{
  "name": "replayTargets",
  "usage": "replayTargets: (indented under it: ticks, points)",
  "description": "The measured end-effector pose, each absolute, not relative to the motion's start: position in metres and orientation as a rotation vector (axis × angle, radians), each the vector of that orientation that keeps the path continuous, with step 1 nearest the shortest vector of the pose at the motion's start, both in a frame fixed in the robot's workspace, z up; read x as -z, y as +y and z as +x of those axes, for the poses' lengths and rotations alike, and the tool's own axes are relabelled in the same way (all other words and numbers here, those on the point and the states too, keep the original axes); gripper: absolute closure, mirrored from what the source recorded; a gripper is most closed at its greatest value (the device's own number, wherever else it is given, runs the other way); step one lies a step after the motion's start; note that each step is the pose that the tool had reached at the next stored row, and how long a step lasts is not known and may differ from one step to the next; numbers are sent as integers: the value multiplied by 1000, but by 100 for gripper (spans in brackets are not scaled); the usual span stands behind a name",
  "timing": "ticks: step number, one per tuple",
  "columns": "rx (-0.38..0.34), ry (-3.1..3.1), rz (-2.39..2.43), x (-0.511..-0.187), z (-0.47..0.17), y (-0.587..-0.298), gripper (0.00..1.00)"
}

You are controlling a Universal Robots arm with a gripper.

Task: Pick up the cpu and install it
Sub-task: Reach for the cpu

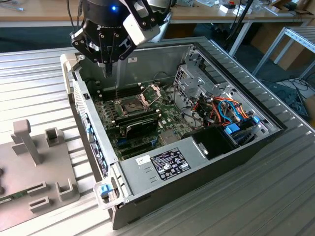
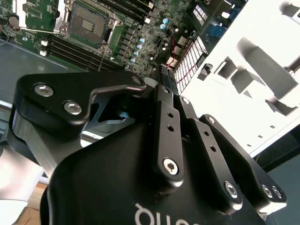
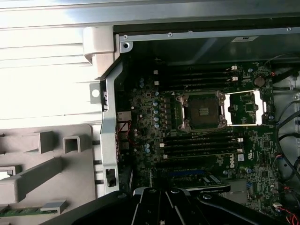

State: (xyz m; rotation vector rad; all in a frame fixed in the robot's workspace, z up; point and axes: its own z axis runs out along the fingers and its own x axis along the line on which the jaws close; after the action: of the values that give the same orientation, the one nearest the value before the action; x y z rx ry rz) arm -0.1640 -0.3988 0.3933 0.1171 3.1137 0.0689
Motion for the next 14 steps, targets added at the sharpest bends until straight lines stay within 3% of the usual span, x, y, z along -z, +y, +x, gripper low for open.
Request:
replayTargets:
  ticks: [14]
  points:
    - [-69,3114,117,-393,-168,-399,89]
